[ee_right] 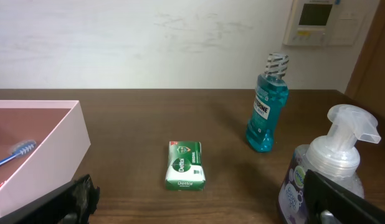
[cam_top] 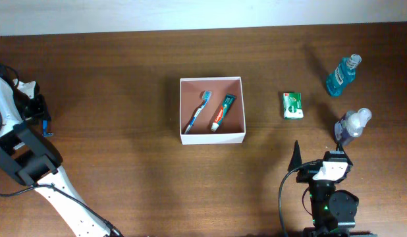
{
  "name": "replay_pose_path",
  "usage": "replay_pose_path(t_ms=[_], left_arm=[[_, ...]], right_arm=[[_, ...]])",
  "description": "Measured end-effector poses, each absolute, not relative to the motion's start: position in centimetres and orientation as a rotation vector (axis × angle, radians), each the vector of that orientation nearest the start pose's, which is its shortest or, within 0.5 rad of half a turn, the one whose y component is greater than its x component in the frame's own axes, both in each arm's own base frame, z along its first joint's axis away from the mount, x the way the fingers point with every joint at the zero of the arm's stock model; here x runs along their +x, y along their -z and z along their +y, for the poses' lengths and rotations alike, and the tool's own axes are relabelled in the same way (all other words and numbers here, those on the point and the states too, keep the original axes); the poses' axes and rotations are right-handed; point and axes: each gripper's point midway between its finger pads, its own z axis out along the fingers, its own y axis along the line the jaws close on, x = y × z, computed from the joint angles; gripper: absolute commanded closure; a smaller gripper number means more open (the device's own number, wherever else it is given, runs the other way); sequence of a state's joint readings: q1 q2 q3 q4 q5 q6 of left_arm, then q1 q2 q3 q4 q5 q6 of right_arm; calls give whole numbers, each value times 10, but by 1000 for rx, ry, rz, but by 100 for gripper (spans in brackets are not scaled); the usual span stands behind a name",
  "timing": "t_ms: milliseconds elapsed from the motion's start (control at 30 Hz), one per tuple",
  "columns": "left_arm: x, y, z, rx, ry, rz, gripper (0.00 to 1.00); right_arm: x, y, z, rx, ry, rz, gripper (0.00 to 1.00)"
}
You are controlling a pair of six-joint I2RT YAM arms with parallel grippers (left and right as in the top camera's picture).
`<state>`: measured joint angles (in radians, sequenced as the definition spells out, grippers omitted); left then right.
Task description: Pack container
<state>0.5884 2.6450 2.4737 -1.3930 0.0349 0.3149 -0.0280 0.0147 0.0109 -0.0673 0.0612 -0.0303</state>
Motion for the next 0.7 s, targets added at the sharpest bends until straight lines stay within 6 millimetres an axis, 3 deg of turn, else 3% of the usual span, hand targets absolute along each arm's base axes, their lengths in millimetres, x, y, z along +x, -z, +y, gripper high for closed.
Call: replay_pose_path(t_ms=[300, 500, 700], left_arm=[[420, 0, 274, -422, 52, 3112, 69], [419, 0, 275, -407, 44, 3115, 99], [419, 0, 274, -425, 48, 3115, 99]], right_arm=[[246, -159, -17, 46, 94, 1642, 2], [246, -159, -17, 45, 95, 1642, 2], [246, -159, -17, 44, 95, 1642, 2]])
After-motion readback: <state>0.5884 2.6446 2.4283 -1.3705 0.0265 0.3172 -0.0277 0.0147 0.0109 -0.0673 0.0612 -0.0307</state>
